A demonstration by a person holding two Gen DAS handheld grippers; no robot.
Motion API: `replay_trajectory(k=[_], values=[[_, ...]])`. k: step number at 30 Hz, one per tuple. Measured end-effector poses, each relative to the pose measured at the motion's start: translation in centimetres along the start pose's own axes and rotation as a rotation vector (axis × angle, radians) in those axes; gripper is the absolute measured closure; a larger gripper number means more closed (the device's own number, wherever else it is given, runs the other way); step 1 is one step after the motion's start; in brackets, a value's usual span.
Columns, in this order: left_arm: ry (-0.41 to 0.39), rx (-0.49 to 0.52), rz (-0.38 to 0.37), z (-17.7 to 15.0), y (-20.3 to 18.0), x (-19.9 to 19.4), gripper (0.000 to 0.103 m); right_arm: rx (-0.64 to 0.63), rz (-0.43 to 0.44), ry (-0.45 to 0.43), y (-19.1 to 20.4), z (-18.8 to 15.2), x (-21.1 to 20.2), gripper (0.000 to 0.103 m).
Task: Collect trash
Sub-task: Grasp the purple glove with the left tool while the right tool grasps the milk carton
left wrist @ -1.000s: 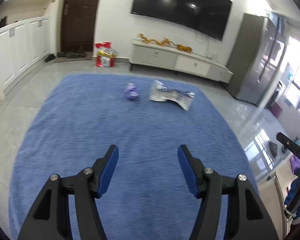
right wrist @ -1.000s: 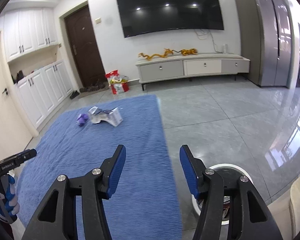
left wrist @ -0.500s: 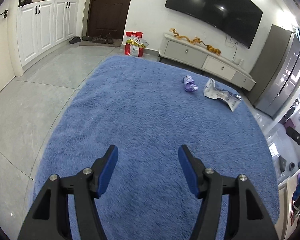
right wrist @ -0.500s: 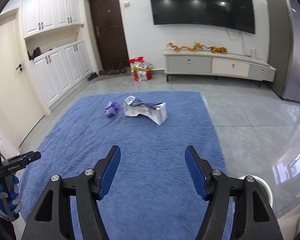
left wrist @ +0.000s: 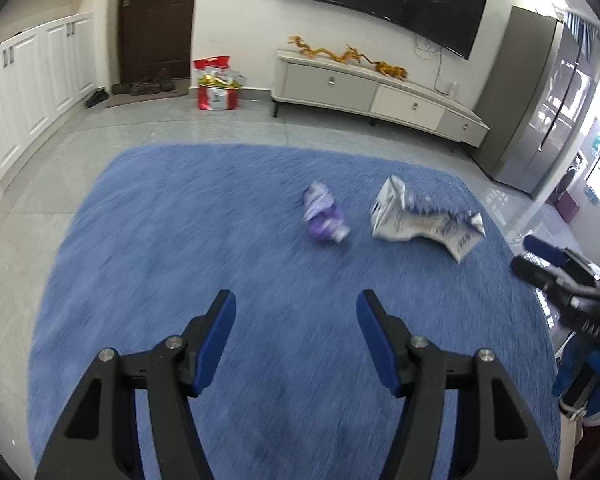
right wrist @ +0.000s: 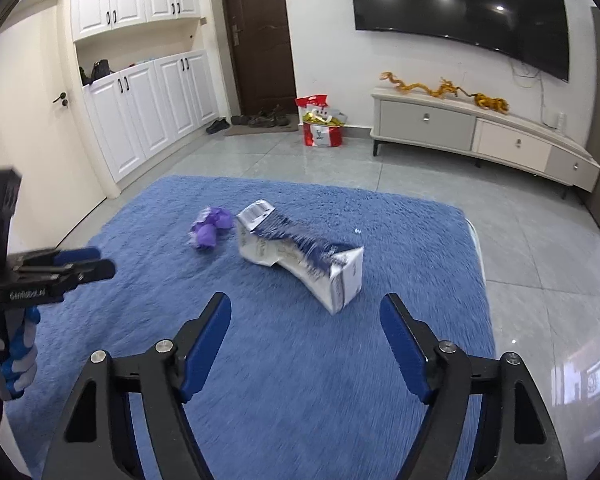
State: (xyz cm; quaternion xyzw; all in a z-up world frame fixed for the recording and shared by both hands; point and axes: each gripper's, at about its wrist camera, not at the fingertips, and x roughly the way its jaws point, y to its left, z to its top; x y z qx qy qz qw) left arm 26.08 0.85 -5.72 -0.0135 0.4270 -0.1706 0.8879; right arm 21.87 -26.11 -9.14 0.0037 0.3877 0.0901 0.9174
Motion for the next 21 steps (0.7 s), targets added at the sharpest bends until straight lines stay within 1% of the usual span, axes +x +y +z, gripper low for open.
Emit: replay_trajectory(k=[4,6,11,13,14,15,16,17,19,20,21], values=[[0.003,0.005,-0.003,3.1,-1.1,3.9,0.042,-0.008,0.018,0.011,-1.4,0.8,2.7,0.027],[0.011,-0.004,0.002,4.1,-1.2,5.6,0.042,-0.015,0.035,0.019,-1.9,1.3,4.4,0.027],[0.051,-0.046,-0.006,5.3,-0.8,9.3,0.043,-0.026,0.08,0.039,-2.3,1.8,7.1,0.027],[0.056,-0.057,-0.009,5.4,-0.7,10.2,0.046,-0.034,0.094,0.05,-2.2,1.9,8.0,0.028],[0.06,-0.063,-0.012,5.4,-0.7,10.5,0.05,-0.041,0.1,0.057,-2.1,2.0,8.4,0.031],[0.061,-0.068,-0.017,5.3,-0.6,10.7,0.053,-0.046,0.104,0.063,-1.9,2.0,8.7,0.037],[0.062,-0.073,-0.022,5.3,-0.6,10.9,0.055,-0.052,0.11,0.07,-1.7,2.0,8.9,0.041],[0.059,-0.073,-0.021,5.2,-0.6,11.0,0.058,-0.061,0.111,0.075,-1.5,2.1,9.0,0.048],[0.053,-0.068,-0.016,5.0,-0.7,11.0,0.065,-0.071,0.107,0.079,-1.1,1.9,9.0,0.057],[0.052,-0.068,-0.017,4.8,-0.7,10.9,0.07,-0.068,0.11,0.08,-1.0,1.7,8.9,0.059],[0.051,-0.069,-0.016,4.6,-0.7,10.8,0.071,-0.065,0.114,0.08,-1.0,1.6,8.7,0.061]])
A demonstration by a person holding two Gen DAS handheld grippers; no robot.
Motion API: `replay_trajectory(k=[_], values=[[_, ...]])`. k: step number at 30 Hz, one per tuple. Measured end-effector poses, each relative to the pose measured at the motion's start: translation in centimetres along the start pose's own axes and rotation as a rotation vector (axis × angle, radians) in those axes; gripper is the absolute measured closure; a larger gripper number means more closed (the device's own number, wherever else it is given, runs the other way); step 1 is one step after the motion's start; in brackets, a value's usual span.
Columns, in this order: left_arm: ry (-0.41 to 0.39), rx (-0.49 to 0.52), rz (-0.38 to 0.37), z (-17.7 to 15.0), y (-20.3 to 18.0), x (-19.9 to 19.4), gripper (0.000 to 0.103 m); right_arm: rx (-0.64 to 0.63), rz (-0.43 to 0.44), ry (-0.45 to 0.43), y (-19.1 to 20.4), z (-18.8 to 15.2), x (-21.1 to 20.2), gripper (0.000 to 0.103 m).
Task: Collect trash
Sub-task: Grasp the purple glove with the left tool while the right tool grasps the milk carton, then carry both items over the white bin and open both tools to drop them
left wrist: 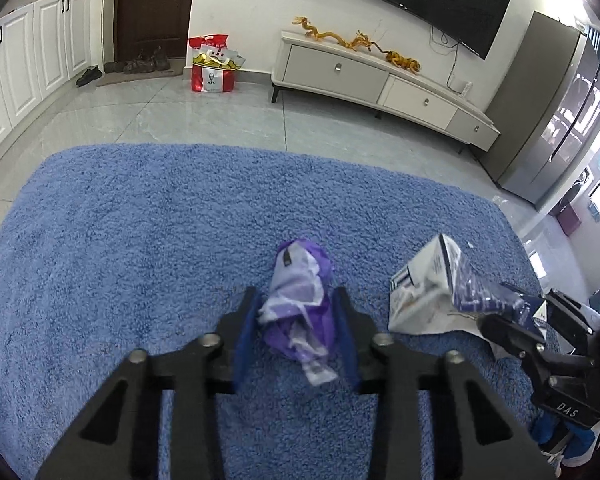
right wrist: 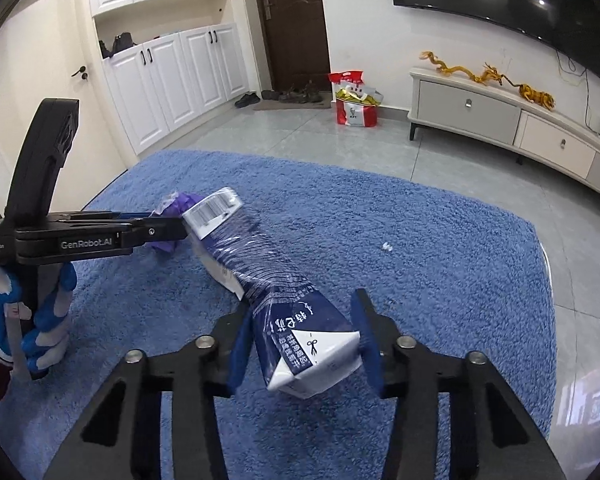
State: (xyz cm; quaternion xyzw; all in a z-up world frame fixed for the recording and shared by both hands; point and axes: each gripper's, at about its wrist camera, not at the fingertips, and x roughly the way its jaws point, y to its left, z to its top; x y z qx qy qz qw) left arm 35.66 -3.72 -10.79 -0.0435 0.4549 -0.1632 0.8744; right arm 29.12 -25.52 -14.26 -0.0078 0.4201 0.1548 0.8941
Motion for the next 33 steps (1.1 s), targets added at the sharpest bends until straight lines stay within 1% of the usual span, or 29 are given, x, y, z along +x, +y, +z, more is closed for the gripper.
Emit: replay_trajectory(k=[4,8,14,17,25,29,33], values=[[-0.006,-0.015,-0.002,-1.4,0.5,-1.3,0.073,0.006,0.01,-0.001,0.7,-0.8,-0.9,0.067],[-0.017,-0.013,0.0,-3.0,0.9,-3.5,0.073,0.024,0.02,-0.011,1.9,-2.0,-2.5,0.067],[-0.042,-0.022,-0.002,-6.2,1.3,-8.2,0.073,0.092,0.053,-0.015,4.0,-5.0,-5.7,0.067],[-0.061,-0.018,0.003,-8.1,1.4,-11.1,0.073,0.12,0.053,-0.028,4.9,-6.4,-7.5,0.067],[-0.114,-0.02,0.012,-12.4,1.7,-17.6,0.073,0.16,0.053,-0.102,7.3,-9.5,-13.9,0.067],[-0.142,-0.019,0.016,-13.6,1.4,-20.1,0.073,0.173,0.047,-0.151,7.8,-10.1,-17.0,0.067],[-0.176,-0.007,0.026,-14.1,0.8,-22.4,0.073,0.181,0.022,-0.204,7.9,-11.0,-20.1,0.067]])
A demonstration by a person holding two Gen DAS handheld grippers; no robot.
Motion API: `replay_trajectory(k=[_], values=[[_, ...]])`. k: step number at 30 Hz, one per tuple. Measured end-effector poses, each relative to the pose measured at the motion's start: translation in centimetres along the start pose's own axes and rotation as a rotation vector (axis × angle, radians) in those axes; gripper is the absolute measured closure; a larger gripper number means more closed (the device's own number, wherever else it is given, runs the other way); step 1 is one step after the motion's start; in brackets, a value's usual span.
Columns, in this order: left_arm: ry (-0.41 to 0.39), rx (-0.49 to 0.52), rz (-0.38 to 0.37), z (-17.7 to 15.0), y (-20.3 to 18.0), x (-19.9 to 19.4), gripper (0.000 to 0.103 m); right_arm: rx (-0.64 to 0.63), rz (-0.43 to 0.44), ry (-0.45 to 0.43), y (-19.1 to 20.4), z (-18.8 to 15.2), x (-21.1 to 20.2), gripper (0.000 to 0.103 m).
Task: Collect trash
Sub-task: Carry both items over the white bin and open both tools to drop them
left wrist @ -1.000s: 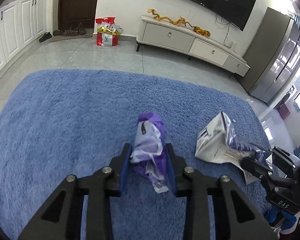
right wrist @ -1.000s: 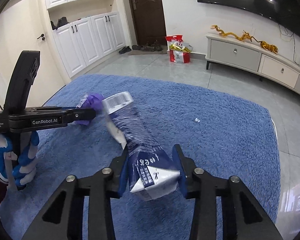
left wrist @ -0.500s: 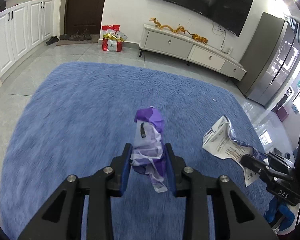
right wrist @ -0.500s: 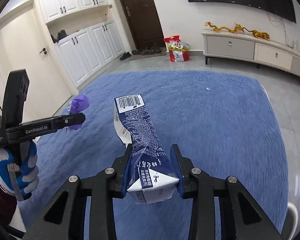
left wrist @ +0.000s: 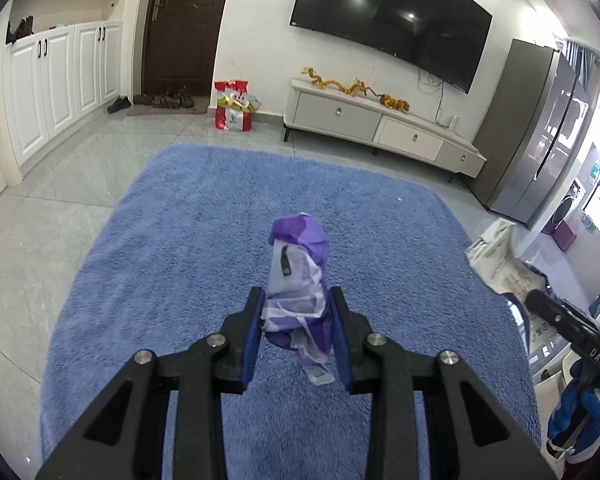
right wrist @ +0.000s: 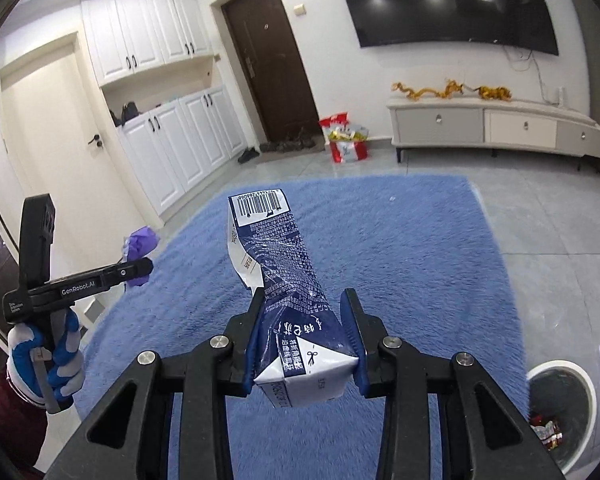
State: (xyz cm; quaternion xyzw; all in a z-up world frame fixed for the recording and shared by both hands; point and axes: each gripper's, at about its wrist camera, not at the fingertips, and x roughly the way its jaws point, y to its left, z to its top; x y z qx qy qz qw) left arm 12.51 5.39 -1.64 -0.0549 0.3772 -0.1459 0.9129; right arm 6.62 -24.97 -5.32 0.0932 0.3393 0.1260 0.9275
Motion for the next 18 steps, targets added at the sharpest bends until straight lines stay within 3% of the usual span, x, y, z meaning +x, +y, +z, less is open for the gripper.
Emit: replay_trajectory(k=[9,18], values=[[-0.027,0.072,-0.058,0.2,-5.2,-2.0,0.073,0.07,-0.077,-0.094,-4.0,-1.5,-6.5,0.067],[0.062,0.267,-0.176,-0.9,-17.0,0.9,0.073,0.2,-0.244,-0.145,-12.0,-5.4,-11.9,0.067]])
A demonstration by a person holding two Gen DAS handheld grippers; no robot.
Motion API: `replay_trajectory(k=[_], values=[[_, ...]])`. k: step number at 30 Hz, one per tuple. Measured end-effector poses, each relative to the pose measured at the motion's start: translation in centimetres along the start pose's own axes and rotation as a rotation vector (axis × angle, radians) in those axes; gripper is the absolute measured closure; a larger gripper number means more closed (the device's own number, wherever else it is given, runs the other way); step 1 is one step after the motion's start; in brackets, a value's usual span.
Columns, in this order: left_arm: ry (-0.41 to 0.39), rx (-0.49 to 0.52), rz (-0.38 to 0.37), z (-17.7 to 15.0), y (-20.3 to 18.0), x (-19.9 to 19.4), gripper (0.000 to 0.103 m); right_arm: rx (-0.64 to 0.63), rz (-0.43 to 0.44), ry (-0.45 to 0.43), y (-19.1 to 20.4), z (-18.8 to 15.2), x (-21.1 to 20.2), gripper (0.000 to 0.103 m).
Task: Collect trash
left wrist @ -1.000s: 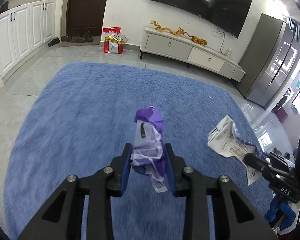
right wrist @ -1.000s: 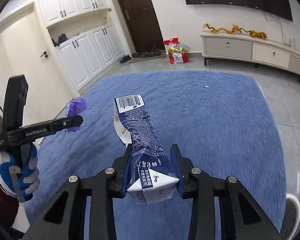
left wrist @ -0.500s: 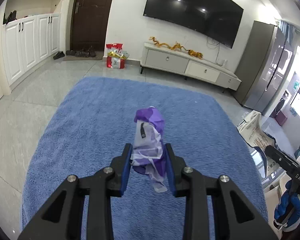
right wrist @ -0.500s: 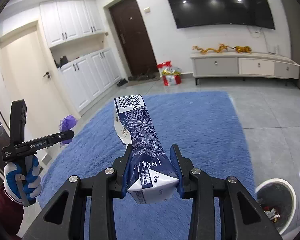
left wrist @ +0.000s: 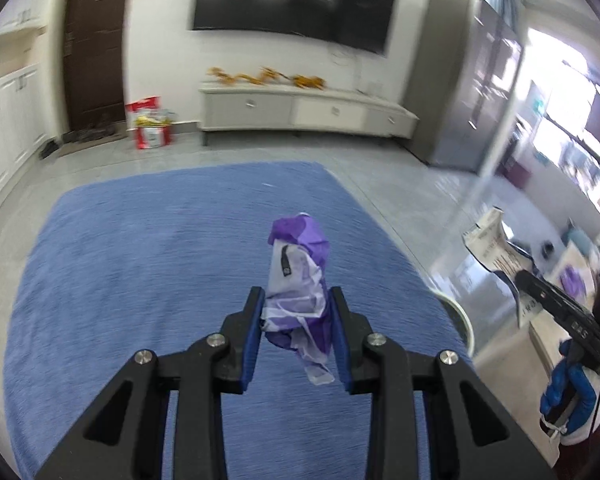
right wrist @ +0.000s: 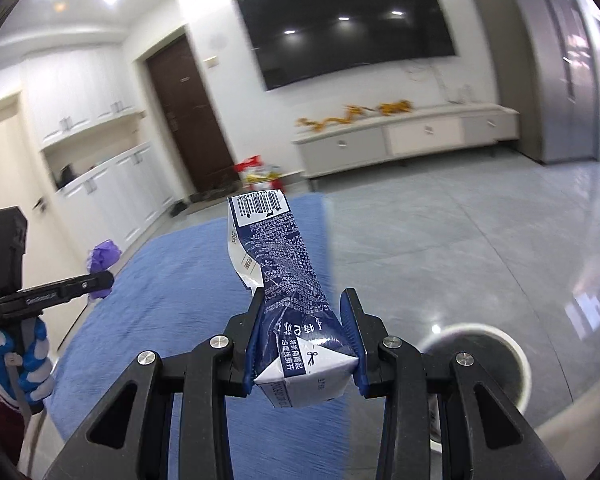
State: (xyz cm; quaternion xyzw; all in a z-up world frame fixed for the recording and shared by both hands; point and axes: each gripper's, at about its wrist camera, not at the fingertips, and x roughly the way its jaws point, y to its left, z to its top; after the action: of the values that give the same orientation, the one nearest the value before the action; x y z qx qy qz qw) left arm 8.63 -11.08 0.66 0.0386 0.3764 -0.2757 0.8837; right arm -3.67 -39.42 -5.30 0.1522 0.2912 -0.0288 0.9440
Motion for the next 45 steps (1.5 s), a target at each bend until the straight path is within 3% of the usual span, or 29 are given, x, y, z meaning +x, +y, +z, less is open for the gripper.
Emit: replay_trajectory(k=[8,12,22,25,27,34,38,40,45], values=[[0.127,0.196,-0.143,0.8,-12.5,6.8,0.073,0.147,-0.135,0.044,-8.7,-3.2,0.1,0.067],[0.181,0.263,-0.18,0.7,-17.3,10.3,0.073,0.212,-0.178,0.067,-12.2,-4.3,1.1,0.067],[0.297,0.299,-0.232,0.9,-24.5,18.2,0.071,0.282,-0.236,0.081,-16.6,-4.0,3.8,0.065],[0.312,0.281,-0.255,1.1,-25.6,20.0,0.066,0.289,-0.247,0.089,-17.4,-3.8,4.6,0.058],[0.326,0.253,-0.272,1.2,-25.9,20.7,0.053,0.294,-0.254,0.085,-17.7,-3.7,4.7,0.05],[0.31,0.235,-0.298,1.8,-25.7,20.1,0.05,0.291,-0.288,0.098,-18.2,-4.3,3.9,0.047],[0.279,0.234,-0.272,1.7,-24.2,18.5,0.05,0.284,-0.301,0.103,-17.0,-4.2,3.1,0.046],[0.263,0.227,-0.252,1.6,-23.6,17.7,0.049,0.265,-0.303,0.106,-16.1,-3.9,2.9,0.04],[0.211,0.198,-0.163,1.2,-19.6,14.8,0.043,0.194,-0.269,0.105,-12.6,-2.5,3.1,0.038]])
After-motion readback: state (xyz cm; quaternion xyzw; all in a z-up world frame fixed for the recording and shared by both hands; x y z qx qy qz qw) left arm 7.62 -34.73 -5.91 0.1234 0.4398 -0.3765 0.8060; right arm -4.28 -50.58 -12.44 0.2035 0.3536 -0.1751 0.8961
